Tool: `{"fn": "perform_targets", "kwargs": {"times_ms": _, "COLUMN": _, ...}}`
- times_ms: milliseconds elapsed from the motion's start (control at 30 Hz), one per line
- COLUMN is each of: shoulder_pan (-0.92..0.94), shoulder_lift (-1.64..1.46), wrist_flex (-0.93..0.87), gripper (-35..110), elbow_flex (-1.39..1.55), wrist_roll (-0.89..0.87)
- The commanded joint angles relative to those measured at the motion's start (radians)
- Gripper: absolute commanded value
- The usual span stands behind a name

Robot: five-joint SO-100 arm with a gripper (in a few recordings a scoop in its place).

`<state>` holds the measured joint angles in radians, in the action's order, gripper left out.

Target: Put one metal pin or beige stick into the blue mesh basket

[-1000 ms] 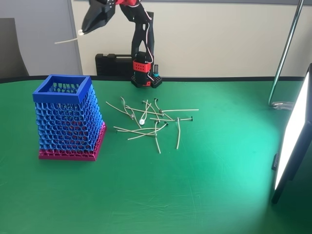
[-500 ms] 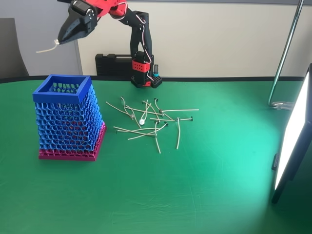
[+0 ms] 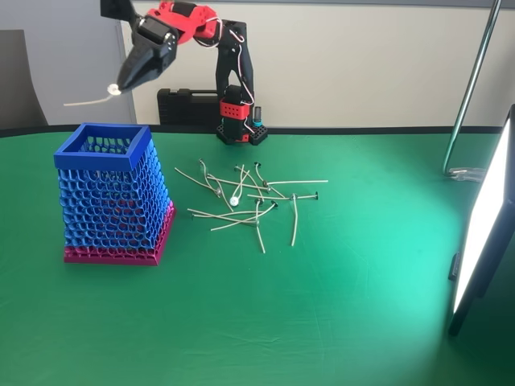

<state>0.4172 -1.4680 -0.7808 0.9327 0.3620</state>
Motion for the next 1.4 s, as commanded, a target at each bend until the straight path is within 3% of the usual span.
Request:
{"fn": "perform_targets", "kwargs": {"times_ms": 0, "shoulder_pan": -0.003, "shoulder_lift": -0.021, "wrist_flex": 0.026, "gripper": 0, "elbow_flex": 0.006, "wrist_roll": 0.012}}
{"fn": "perform_targets", "kwargs": {"times_ms": 900, "shoulder_pan": 0.063, "shoulder_lift": -0.044, "wrist_flex": 0.031, "gripper": 1, "elbow_flex": 0.058, "wrist_roll": 0.0}}
{"fn": "perform_targets", "kwargs": {"times_ms": 1067, "shoulder_pan": 0.066, "shoulder_lift": -0.046, "wrist_flex": 0.049, "gripper": 25, "elbow_flex": 0.069, "wrist_roll": -0.012}}
{"fn": "perform_targets", "kwargs": {"times_ms": 1367, "shoulder_pan": 0.066, "shoulder_lift": -0.044, "wrist_flex": 0.052, "gripper": 29, "elbow_flex": 0.069, "wrist_roll": -0.005}}
